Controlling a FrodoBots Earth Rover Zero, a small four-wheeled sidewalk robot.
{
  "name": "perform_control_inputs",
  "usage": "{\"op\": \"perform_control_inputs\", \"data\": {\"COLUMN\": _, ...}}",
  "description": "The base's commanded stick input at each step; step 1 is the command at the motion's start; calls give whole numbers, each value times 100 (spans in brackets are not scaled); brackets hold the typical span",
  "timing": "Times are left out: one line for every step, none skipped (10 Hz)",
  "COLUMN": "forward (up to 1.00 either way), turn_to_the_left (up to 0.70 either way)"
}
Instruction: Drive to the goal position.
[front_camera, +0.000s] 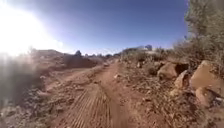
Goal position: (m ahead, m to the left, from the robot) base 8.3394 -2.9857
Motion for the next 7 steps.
{"op": "perform_control_inputs", "data": {"forward": 50, "turn_to_the_left": 0}}
{"op": "perform_control_inputs", "data": {"forward": 50, "turn_to_the_left": 0}}
{"op": "perform_control_inputs", "data": {"forward": 50, "turn_to_the_left": 0}}
{"op": "perform_control_inputs", "data": {"forward": 50, "turn_to_the_left": 0}}
{"op": "perform_control_inputs", "data": {"forward": 50, "turn_to_the_left": 0}}
{"op": "perform_control_inputs", "data": {"forward": 50, "turn_to_the_left": 0}}
{"op": "perform_control_inputs", "data": {"forward": 50, "turn_to_the_left": 0}}
